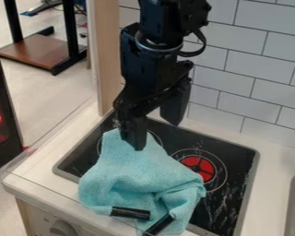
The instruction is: Move the cloth to the left
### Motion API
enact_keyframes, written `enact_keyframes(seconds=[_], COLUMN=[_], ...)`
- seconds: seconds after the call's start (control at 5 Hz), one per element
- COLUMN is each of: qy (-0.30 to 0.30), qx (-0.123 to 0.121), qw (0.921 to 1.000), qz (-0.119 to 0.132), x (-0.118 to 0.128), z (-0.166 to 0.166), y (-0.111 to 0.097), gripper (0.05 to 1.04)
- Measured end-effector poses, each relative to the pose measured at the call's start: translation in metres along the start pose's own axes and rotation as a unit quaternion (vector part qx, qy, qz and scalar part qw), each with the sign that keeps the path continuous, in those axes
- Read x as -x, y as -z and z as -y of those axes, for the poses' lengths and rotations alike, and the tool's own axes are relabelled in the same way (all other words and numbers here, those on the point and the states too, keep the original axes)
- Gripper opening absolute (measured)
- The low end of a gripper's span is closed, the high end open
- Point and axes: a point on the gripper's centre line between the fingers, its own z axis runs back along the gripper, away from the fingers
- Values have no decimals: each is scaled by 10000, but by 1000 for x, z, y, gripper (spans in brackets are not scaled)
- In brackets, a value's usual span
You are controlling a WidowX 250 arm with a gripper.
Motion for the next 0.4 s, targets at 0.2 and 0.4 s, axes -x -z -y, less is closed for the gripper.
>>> enact_keyframes(seconds=[0.2, 0.4], qy=[-46, -560], qx=[-131, -524], qw=[9999, 9971], qz=[-5, 1], x=[0, -7], z=[-3, 12], y=[6, 20], gripper=[999, 999])
